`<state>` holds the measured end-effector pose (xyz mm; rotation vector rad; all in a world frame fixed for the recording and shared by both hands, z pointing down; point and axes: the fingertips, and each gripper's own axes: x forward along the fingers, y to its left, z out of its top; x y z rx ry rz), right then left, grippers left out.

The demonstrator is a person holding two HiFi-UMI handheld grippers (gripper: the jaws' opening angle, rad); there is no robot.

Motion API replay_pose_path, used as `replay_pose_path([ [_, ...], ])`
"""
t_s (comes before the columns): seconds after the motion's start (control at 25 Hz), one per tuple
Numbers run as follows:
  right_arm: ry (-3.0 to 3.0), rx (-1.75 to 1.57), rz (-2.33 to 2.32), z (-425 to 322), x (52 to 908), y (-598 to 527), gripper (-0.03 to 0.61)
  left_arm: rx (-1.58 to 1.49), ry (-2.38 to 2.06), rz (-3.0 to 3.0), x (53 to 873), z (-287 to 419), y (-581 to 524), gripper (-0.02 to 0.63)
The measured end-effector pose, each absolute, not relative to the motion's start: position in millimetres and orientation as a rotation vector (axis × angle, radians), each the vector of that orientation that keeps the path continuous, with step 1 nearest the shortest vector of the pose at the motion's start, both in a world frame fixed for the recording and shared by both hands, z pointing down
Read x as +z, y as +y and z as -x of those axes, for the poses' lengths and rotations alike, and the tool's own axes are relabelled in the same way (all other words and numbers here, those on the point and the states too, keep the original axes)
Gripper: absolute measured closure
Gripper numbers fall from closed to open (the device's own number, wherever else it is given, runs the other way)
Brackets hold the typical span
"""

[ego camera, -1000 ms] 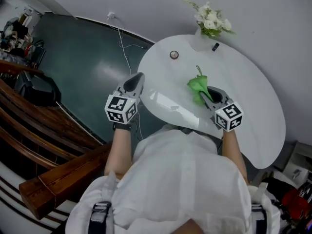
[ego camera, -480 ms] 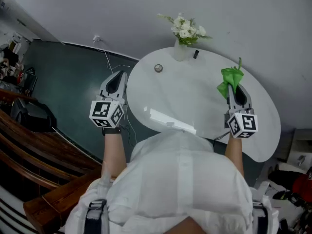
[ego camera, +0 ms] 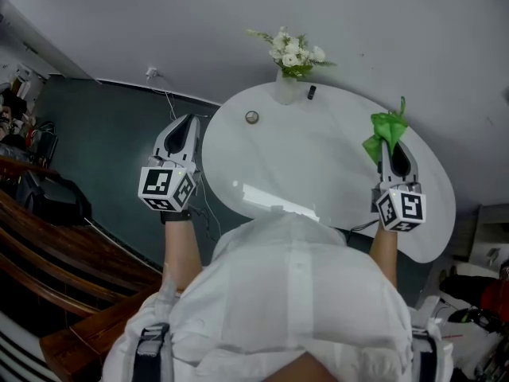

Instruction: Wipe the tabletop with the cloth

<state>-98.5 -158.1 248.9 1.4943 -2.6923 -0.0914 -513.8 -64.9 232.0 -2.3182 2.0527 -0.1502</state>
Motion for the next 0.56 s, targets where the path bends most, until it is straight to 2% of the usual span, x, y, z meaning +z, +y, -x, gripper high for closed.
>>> replay_pose_path([
  [0.56,-2.689,-0.109,-1.551,90.6,235.3,-148.5,0.502,-0.12,2.02,2.33,225.3,505.9,-57.4,0.586],
])
